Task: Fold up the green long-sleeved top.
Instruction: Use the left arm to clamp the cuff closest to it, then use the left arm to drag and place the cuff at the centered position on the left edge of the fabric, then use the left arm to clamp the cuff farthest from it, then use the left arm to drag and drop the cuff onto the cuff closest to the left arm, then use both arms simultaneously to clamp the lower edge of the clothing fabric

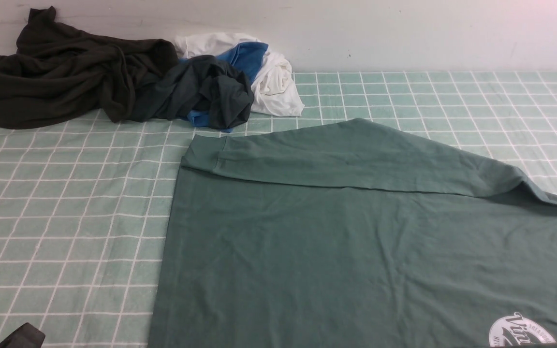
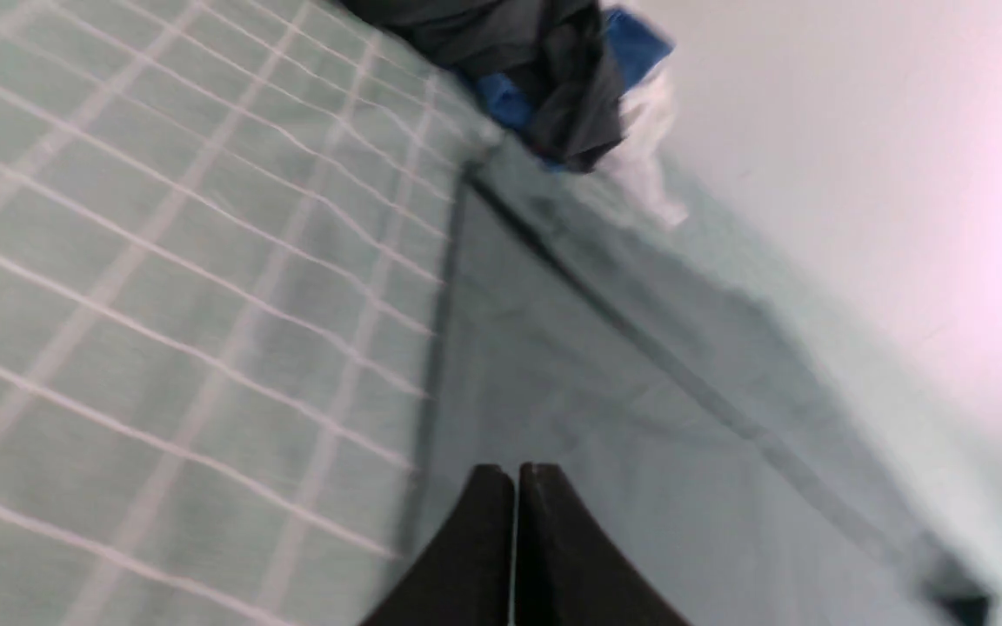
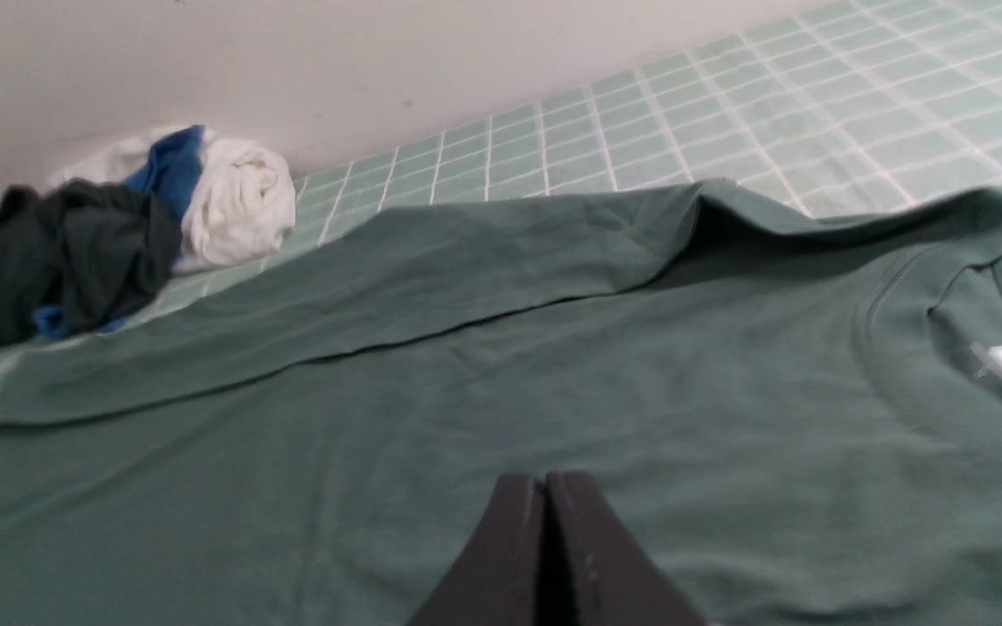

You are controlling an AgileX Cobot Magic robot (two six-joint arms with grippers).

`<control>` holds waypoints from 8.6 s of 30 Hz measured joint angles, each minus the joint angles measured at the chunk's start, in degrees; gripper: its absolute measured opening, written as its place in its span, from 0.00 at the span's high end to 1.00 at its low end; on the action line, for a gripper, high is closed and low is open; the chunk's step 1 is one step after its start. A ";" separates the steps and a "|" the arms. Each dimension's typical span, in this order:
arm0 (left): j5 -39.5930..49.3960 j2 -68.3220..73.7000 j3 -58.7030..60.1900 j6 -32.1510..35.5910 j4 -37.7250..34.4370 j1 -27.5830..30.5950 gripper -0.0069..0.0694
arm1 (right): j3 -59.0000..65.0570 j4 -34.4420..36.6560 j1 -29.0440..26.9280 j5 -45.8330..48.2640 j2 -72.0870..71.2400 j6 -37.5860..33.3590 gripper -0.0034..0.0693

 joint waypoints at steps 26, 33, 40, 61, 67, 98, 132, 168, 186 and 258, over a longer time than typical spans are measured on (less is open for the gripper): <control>26.81 25.18 -30.62 33.26 9.39 0.00 0.91 | -19.71 12.39 0.02 11.84 12.23 -18.54 0.97; 48.32 46.62 -49.93 39.02 26.92 -4.87 0.91 | -38.38 -8.20 2.89 34.75 31.33 -20.49 0.97; 49.62 59.68 -52.41 39.36 32.19 -20.78 0.91 | -40.18 -11.77 12.46 48.05 42.48 -21.62 0.97; 31.20 98.17 -52.69 40.00 34.30 -35.22 0.42 | -40.22 -12.10 17.19 42.64 45.90 -21.94 0.97; 33.23 99.14 -53.14 44.63 29.84 -35.22 0.73 | -40.22 -12.10 17.19 42.34 45.90 -21.94 0.97; 44.04 108.01 -85.59 37.65 48.39 -31.36 0.91 | -40.22 -34.07 11.55 37.72 65.74 3.96 0.97; 34.01 129.54 -111.52 14.22 40.55 -10.47 0.28 | -51.93 -23.30 11.47 38.22 65.98 -5.51 0.96; 39.20 126.35 -116.69 19.29 28.22 -14.60 0.89 | -51.93 -15.28 11.47 39.94 67.08 -14.04 0.96; 51.05 92.36 -94.27 12.51 27.41 -18.13 0.85 | -51.93 -18.17 19.08 44.28 45.27 -16.39 0.96; 42.33 75.87 -34.79 18.94 51.73 -51.60 0.90 | -48.31 -12.40 24.29 51.06 48.50 -31.46 0.77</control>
